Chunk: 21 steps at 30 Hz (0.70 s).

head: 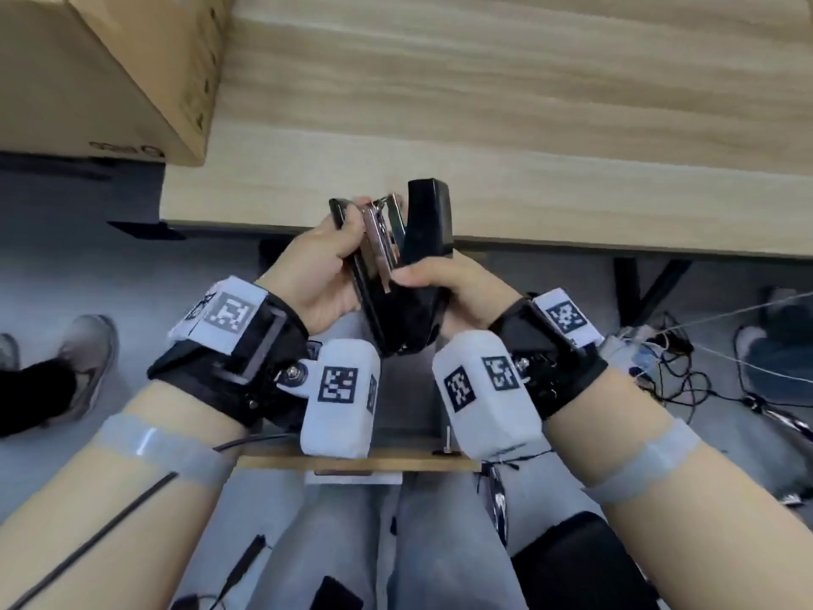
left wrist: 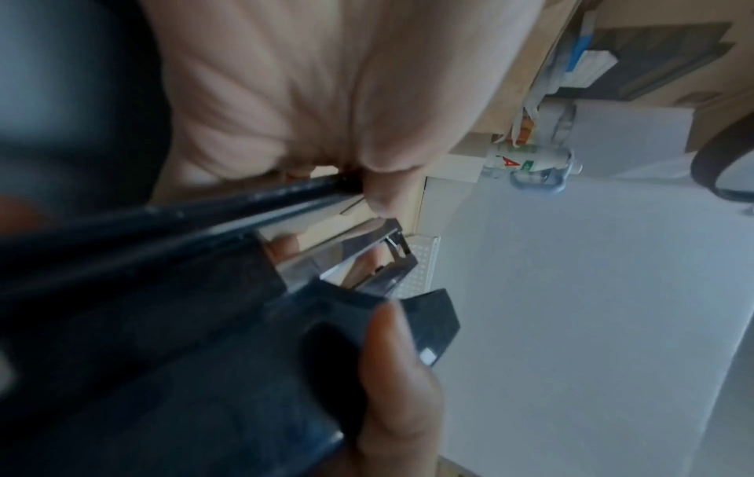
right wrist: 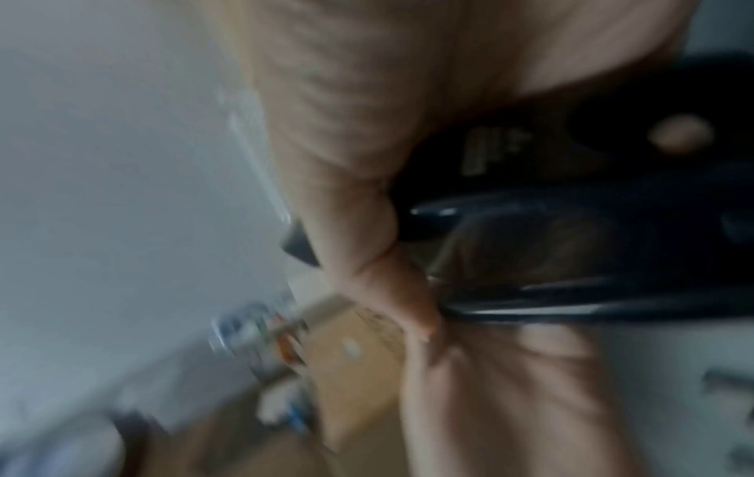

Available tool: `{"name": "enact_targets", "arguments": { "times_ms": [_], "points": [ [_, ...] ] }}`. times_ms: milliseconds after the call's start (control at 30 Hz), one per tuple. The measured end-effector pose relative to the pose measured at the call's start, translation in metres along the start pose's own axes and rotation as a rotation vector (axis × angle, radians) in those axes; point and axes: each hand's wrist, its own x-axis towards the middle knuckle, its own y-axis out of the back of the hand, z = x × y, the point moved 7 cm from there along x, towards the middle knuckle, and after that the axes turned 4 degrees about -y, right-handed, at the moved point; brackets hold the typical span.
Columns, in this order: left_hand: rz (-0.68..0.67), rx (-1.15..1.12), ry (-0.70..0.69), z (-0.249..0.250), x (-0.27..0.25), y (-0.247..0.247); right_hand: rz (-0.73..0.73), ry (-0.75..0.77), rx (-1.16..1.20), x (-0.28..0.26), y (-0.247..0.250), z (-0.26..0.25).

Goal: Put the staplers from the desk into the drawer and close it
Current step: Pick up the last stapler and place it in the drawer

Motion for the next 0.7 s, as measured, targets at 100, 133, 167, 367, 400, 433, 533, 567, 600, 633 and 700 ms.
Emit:
{"name": "enact_targets", "arguments": {
  "times_ms": [100,133,167,367,400,433,533,567,600,633,700],
  "points": [
    [0.033,0.195,0.104,-0.026,-0.009,0.022,0.045,-0.111,-0.131,0.006,0.002,0.033],
    [0.02,0.266,0.164,-0.037,-0.011,0.031,0.059,-0.145,-0.164,0.008,0.006,0.044],
    [0.005,0.325,0.228,-0.049,-0.012,0.04,0.075,-0.175,-0.187,0.01,0.012,0.055],
    [0.26,0.545,0.231,-0.097,0.004,0.127,0.402,-0.339,-0.237,0.021,0.071,0.126],
    [0.354,0.554,0.142,-0.098,0.005,0.144,0.459,-0.347,-0.267,0.024,0.081,0.136],
    [0.446,0.588,0.055,-0.097,0.004,0.161,0.503,-0.352,-0.306,0.026,0.088,0.143],
    [0.686,0.88,-0.024,-0.098,-0.007,0.205,0.604,-0.426,-0.391,0.042,0.115,0.175],
    [0.737,0.957,0.02,-0.102,-0.01,0.217,0.615,-0.489,-0.425,0.048,0.127,0.19],
    [0.751,0.991,0.1,-0.109,-0.012,0.227,0.626,-0.526,-0.467,0.055,0.142,0.206],
    [0.737,0.999,0.195,-0.118,-0.011,0.235,0.642,-0.557,-0.509,0.061,0.154,0.216],
    [0.681,1.038,0.353,-0.136,-0.01,0.245,0.645,-0.623,-0.565,0.061,0.138,0.209]
  ]
}}
